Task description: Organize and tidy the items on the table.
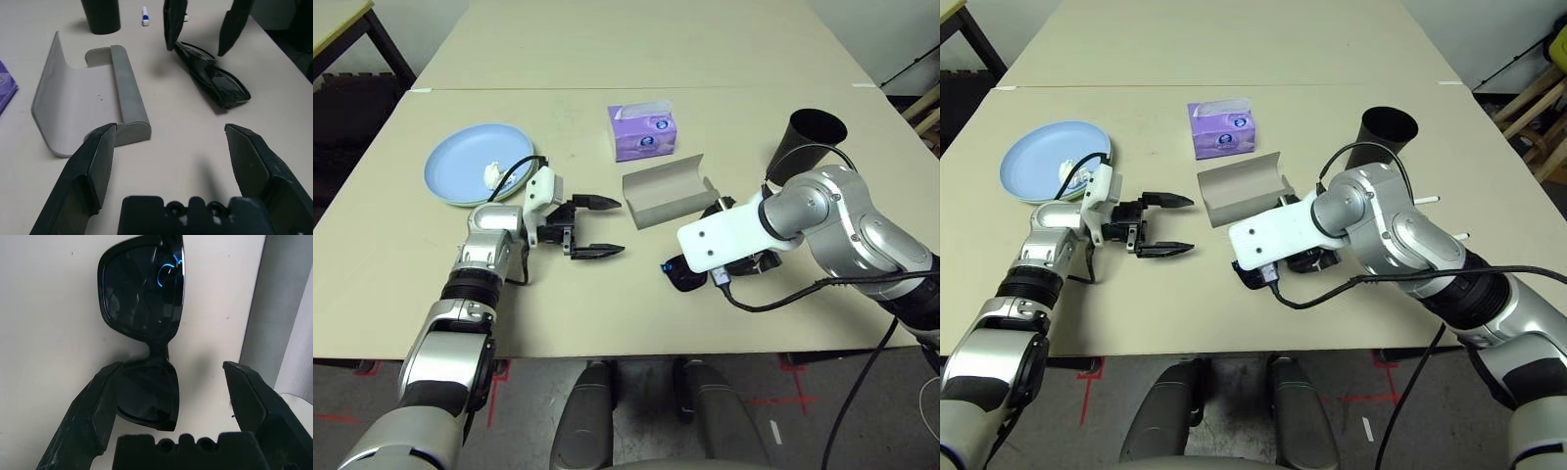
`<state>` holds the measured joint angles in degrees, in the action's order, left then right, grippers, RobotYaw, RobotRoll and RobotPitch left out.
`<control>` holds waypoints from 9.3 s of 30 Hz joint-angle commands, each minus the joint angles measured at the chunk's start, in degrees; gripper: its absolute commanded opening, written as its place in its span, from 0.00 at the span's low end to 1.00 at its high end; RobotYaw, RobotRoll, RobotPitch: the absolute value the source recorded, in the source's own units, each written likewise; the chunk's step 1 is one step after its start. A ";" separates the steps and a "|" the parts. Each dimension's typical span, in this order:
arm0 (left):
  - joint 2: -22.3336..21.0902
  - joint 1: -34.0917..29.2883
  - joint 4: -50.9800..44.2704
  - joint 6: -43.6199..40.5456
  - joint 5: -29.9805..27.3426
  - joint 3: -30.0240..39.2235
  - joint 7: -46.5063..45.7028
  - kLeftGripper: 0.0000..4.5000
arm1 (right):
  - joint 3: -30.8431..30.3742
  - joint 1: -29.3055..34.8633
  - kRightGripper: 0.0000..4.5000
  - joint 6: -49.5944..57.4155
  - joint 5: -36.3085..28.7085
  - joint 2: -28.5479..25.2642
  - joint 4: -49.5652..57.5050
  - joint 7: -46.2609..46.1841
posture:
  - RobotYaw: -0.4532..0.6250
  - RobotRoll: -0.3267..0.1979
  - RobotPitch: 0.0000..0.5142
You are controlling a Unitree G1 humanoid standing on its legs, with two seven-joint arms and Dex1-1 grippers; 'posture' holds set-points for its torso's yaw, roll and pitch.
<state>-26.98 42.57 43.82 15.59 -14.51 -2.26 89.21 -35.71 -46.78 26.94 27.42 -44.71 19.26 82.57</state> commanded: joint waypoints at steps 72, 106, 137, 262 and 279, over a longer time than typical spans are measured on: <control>-3.49 -2.87 -4.80 -1.50 -4.78 -4.60 3.29 1.00 | 1.32 -3.38 1.00 -31.73 -0.17 4.56 -15.48 -1.37 | 0.53 0.62 0.38; -3.59 -3.44 -5.65 -1.98 -4.49 -4.44 3.29 1.00 | 1.13 -2.81 1.00 -41.70 -0.55 5.33 -19.50 -2.59 | 0.54 0.62 0.37; -3.75 -3.37 -5.52 -2.11 -4.43 -4.45 3.29 1.00 | 1.03 -2.08 0.39 -47.83 1.15 5.53 -23.20 -4.82 | 0.54 0.62 0.37; -5.66 -9.35 -21.15 -10.79 -5.97 1.59 -6.59 1.00 | 0.83 -17.65 0.25 -23.47 9.59 24.48 -48.61 -19.61 | 0.55 0.62 0.40; -5.51 -9.10 -20.28 -10.44 -5.63 1.50 -6.73 1.00 | 1.46 -21.85 0.25 -25.56 8.58 25.91 -54.87 -21.52 | 0.55 0.62 0.40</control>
<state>-32.21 33.86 23.43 4.84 -20.34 -0.48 82.22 -33.68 -69.05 1.75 36.18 -18.85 -36.00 60.50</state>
